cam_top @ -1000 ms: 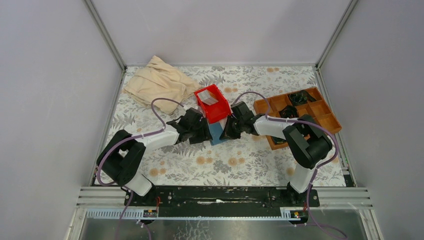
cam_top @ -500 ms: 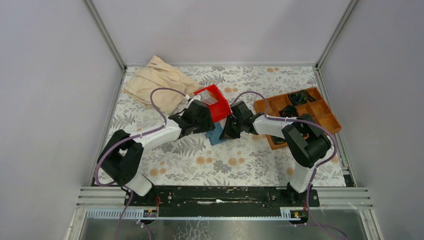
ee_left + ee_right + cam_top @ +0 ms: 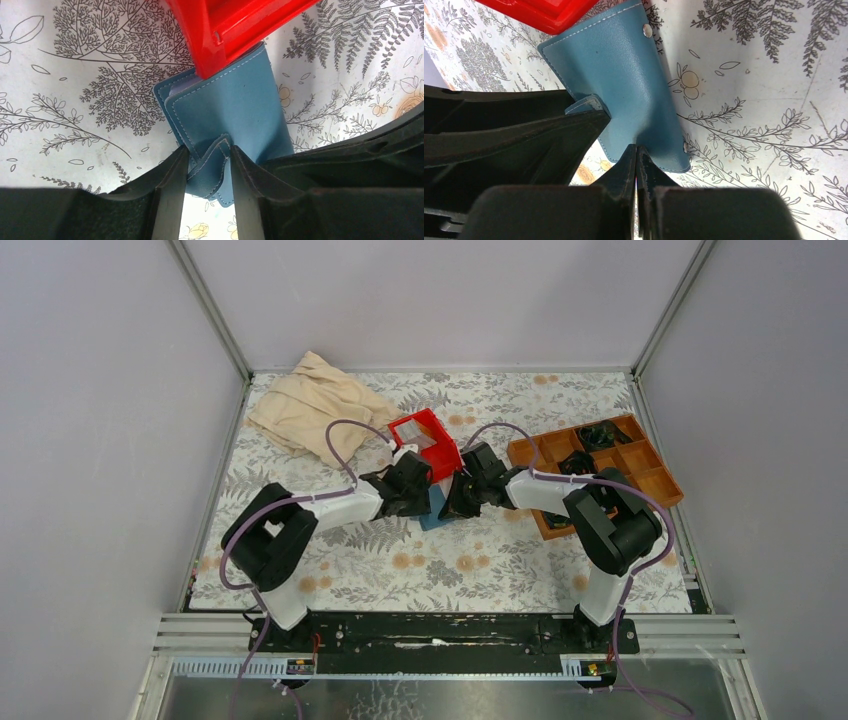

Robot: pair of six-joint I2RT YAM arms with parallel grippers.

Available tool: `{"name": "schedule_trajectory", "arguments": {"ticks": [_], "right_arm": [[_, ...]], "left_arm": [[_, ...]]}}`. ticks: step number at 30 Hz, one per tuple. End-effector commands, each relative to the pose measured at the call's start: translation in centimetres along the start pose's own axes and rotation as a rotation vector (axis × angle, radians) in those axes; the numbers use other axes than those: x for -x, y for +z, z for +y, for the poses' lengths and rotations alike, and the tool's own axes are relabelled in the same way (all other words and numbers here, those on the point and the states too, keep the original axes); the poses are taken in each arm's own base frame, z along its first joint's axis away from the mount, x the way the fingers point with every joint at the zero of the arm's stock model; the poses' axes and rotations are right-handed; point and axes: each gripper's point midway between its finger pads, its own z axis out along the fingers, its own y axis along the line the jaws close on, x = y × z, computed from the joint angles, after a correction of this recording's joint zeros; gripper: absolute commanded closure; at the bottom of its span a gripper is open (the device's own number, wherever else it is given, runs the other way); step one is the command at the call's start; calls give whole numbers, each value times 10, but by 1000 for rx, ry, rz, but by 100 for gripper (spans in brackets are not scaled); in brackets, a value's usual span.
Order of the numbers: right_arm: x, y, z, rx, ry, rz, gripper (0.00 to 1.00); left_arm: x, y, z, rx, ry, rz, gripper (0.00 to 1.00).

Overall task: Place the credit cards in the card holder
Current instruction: Close the card holder at the center of the board.

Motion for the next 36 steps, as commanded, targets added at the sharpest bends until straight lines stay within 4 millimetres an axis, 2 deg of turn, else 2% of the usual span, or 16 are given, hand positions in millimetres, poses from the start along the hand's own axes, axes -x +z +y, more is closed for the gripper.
{"name": "schedule_trajectory", "arguments": {"ticks": [1,8,14,19,30,36], "right_arm": [[-9,5,-11,-38,-16,21,97],[-4,-4,-3,-26,-44,5,90],[12,-29,12,-27,-114,-59,76],[24,-41,11,-52,-140,-110,63],[24,-17,-15,37,-61,-84,51],[17,1,-18,140,-28,-40,48]], "left_arm": [[-15,11,8,64,36,33,59],[-53,17,48,222,50,135,65],[-70,15,66,271,51,170,66],[-82,11,75,280,53,196,66],[-113,6,94,294,87,296,67],[-136,5,107,315,96,375,74]]}}
